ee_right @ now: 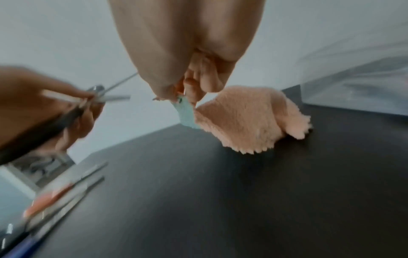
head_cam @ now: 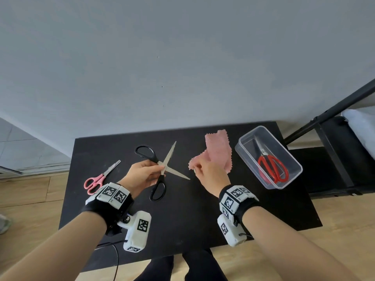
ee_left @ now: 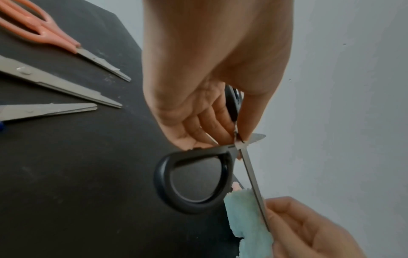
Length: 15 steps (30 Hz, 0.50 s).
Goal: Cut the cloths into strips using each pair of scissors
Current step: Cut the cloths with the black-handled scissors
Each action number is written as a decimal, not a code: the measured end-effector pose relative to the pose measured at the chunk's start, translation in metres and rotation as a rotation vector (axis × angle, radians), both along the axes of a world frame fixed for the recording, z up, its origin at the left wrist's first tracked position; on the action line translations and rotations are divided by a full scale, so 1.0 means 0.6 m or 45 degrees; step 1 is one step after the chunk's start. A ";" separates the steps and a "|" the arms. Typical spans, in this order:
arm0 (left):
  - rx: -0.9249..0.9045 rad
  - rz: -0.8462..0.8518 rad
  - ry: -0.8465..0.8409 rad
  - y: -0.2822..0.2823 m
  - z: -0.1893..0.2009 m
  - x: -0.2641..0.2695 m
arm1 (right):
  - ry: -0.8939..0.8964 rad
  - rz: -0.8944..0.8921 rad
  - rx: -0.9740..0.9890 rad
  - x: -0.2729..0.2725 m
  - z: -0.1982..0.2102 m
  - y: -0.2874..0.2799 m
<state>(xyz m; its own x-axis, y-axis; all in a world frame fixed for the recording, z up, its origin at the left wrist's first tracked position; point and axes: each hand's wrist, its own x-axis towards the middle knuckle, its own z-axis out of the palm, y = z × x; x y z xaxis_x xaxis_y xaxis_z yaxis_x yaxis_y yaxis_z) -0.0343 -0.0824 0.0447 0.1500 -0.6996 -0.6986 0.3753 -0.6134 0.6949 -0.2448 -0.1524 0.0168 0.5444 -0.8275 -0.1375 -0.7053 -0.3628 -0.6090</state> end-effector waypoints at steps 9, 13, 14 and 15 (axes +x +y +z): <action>-0.181 -0.073 -0.021 -0.028 0.068 -0.013 | -0.315 -0.136 0.315 0.010 0.115 -0.047; -0.250 -0.135 -0.008 -0.031 0.089 -0.021 | -0.290 0.009 0.349 0.022 0.139 -0.045; -0.264 -0.140 -0.001 -0.031 0.092 -0.023 | -0.296 0.033 0.348 0.023 0.146 -0.044; -0.273 -0.136 0.007 -0.030 0.095 -0.025 | -0.300 0.045 0.352 0.024 0.151 -0.044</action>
